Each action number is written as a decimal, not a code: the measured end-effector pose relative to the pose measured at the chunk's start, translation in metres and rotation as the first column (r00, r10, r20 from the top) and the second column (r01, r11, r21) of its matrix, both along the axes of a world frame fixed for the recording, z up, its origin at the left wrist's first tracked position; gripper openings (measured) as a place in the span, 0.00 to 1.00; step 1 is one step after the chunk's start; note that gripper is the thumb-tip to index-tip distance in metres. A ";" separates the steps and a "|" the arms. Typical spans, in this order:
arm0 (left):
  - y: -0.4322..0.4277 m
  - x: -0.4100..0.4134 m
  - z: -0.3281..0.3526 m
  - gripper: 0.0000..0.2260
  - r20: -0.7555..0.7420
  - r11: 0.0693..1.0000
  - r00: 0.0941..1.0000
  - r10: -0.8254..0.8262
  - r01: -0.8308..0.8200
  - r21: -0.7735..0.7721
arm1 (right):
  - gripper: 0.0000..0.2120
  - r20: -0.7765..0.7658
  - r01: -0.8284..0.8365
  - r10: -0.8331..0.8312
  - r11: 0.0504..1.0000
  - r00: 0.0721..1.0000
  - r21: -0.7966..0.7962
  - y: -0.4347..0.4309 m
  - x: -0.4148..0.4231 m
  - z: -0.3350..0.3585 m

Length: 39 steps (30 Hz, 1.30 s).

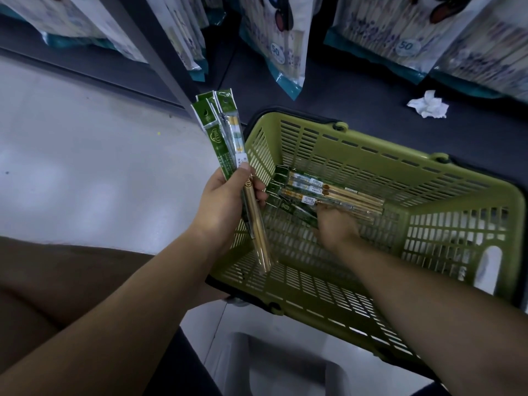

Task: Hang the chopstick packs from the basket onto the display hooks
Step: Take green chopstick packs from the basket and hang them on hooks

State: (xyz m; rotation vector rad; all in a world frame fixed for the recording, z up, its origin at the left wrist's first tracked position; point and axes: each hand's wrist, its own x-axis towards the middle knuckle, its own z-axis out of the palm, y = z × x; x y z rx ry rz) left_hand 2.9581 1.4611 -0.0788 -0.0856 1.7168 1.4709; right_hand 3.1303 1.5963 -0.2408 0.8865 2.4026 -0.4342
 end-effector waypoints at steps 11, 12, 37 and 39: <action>-0.004 0.003 0.001 0.09 -0.008 1.000 1.000 -0.017 0.017 -0.001 | 0.16 0.044 0.031 -0.030 0.999 0.999 -0.024 0.003 0.003 0.002; -0.004 0.003 0.000 0.08 -0.003 1.000 1.000 -0.019 0.019 0.001 | 0.16 0.045 0.019 -0.019 1.000 0.999 -0.012 0.005 0.004 0.002; 0.015 0.018 0.040 0.19 -0.012 0.944 0.958 -0.288 0.285 0.167 | 0.33 -0.549 0.017 -0.125 0.980 0.827 -0.197 0.006 -0.055 0.218; 0.024 0.021 0.057 0.30 -0.012 0.934 0.956 -0.293 0.289 0.210 | 0.37 -0.494 -0.015 0.040 0.998 0.868 0.054 0.009 -0.046 0.243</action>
